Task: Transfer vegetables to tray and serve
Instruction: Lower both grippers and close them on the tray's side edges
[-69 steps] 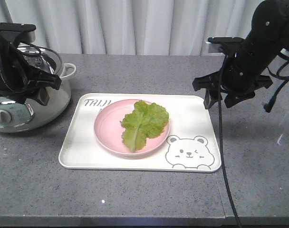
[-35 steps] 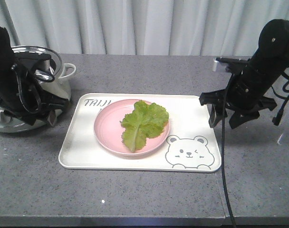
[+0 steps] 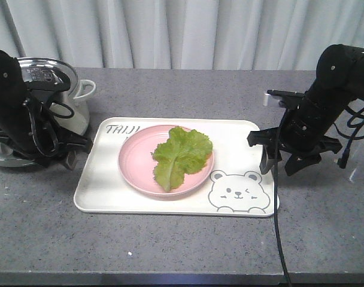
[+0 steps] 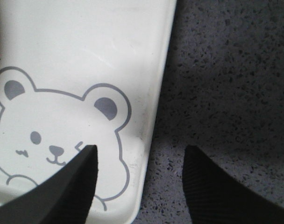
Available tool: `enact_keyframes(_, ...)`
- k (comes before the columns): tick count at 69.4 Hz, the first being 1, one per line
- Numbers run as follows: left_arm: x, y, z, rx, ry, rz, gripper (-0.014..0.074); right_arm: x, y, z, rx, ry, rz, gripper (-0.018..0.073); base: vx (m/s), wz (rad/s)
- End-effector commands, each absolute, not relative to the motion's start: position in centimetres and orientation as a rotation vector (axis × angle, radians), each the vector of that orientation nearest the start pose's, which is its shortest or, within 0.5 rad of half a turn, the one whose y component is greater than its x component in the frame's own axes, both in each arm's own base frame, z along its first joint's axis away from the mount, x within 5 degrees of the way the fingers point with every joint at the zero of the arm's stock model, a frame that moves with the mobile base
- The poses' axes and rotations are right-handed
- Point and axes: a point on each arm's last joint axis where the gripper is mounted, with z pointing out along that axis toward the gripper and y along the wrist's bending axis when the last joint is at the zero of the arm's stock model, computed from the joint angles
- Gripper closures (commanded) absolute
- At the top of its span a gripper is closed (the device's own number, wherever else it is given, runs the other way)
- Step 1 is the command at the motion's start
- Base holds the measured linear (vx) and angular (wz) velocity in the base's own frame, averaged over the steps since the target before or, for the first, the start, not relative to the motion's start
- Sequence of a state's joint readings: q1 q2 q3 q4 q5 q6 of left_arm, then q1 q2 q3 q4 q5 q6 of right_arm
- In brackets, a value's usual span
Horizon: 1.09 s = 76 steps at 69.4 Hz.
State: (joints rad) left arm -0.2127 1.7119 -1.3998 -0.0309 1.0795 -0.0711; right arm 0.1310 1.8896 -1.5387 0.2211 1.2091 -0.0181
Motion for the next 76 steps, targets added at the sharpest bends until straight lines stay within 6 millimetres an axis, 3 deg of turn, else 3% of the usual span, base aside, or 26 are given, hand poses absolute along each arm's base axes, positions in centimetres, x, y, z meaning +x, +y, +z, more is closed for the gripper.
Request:
enact_keyframes(1,34.2,-7.9,29.6,0.164,2.771,-0.157,0.0242,37.6,6.8,26.5,-0.112,2.964,0.343,0.0167,0.00,0.00)
enact_keyframes(25,34.4,-8.1,29.6,0.160,2.752,-0.188,0.0242,38.1,6.8,25.0,-0.109,3.008,0.339,0.0167,0.00,0.00)
enact_keyframes(51,34.5,-8.4,26.4,0.171,2.846,-0.225,0.0242,38.3,6.8,24.6,-0.109,3.009,0.333,0.0167,0.00,0.00)
enact_keyframes(76,34.2,-8.5,25.5,0.171,2.860,-0.222,0.0242,38.6,6.9,22.9,-0.108,3.079,0.334,0.0167,0.00,0.00)
